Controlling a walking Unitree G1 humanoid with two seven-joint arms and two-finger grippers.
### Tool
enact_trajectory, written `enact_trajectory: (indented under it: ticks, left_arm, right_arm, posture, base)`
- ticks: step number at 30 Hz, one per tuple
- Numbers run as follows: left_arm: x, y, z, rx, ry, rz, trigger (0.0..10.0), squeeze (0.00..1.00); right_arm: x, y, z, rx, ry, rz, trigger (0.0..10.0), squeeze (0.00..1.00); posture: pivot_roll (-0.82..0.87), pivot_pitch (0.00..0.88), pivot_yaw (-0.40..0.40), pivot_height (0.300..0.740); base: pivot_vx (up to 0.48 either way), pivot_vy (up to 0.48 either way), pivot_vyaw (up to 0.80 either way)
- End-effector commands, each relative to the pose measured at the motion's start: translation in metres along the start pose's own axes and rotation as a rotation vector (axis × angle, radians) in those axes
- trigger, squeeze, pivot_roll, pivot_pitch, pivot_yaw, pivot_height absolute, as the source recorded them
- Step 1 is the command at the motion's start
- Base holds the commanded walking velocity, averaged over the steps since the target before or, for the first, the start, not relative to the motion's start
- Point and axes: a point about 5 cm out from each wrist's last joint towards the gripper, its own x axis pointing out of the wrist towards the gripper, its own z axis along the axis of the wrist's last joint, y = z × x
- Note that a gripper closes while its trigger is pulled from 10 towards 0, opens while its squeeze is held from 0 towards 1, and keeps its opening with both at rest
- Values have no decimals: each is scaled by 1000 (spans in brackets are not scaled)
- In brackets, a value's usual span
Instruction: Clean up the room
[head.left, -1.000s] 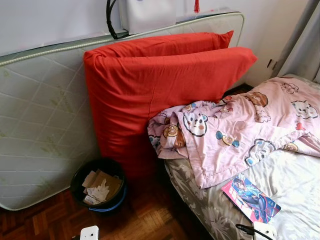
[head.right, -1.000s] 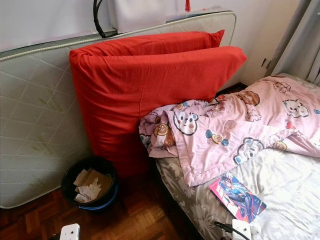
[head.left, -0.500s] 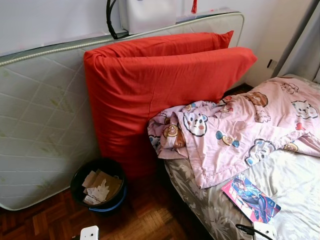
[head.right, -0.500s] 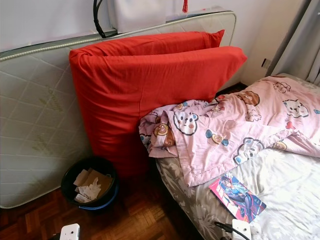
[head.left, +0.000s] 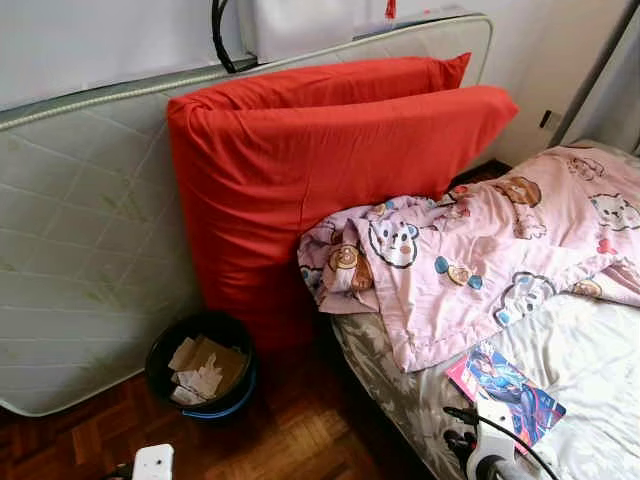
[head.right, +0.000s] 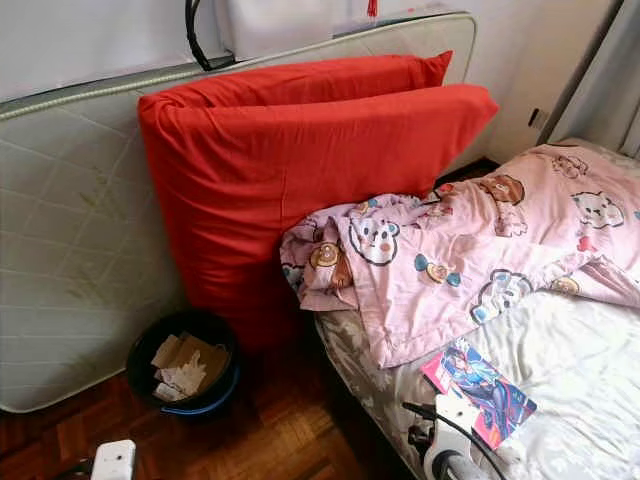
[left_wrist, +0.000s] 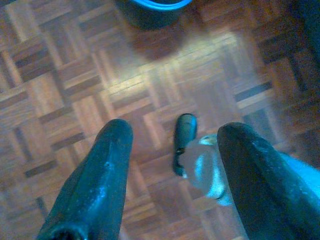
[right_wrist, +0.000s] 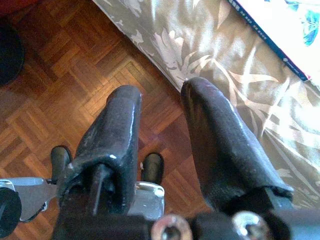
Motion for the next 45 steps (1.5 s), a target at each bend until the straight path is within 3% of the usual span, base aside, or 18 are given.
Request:
enact_trajectory:
  ticks: [1,9,17,22,26,28,31,39,41,45]
  left_arm:
    - [1,-5,1,12,11,-2,10000,0]
    - [1,-10,0,9,7,-12,10000,0]
    - [-3,11,-6,2,6,7,10000,0]
    - [-3,13,-5,3,5,8,10000,0]
    - [-3,10,-5,7,6,3,10000,0]
    - [0,-8,-6,49,11,-18,10000,0]
    - [0,-15,-8,30,19,-20,10000,0]
    - [0,-22,-11,31,21,-27,10000,0]
    - [-1,-19,-12,29,21,-25,10000,0]
    - [-3,2,-13,22,22,-6,10000,0]
  right_arm:
    - [0,-1,1,9,1,-3,10000,0]
    - [0,-2,2,15,-4,-10,10000,0]
    - [0,-3,2,16,9,-11,10000,0]
    - [0,-2,2,8,12,-8,10000,0]
    - [0,-3,2,7,14,-7,10000,0]
    - [0,-3,2,6,16,-7,10000,0]
    - [0,-3,2,6,17,-6,10000,0]
    - [0,-3,2,7,19,-6,10000,0]
    - [0,-3,2,8,20,-6,10000,0]
    - [0,-3,2,8,19,-7,10000,0]
  posture:
    - [90,32,-16,740]
    - [93,42,-25,740]
    - [92,46,-26,740]
    - [92,46,-26,740]
    - [90,51,-28,740]
    - [90,53,-29,740]
    - [90,53,-29,740]
    - [90,53,-29,740]
    - [90,53,-29,740]
    - [90,55,-29,740]
  base:
    - [0,0,0]
    - [0,0,0]
    - [0,0,-341]
    - [0,0,-788]
    - [0,0,-788]
    - [0,-405,-788]
    - [0,-320,-788]
    - [0,0,-788]
    - [0,0,-788]
    - [0,0,-788]
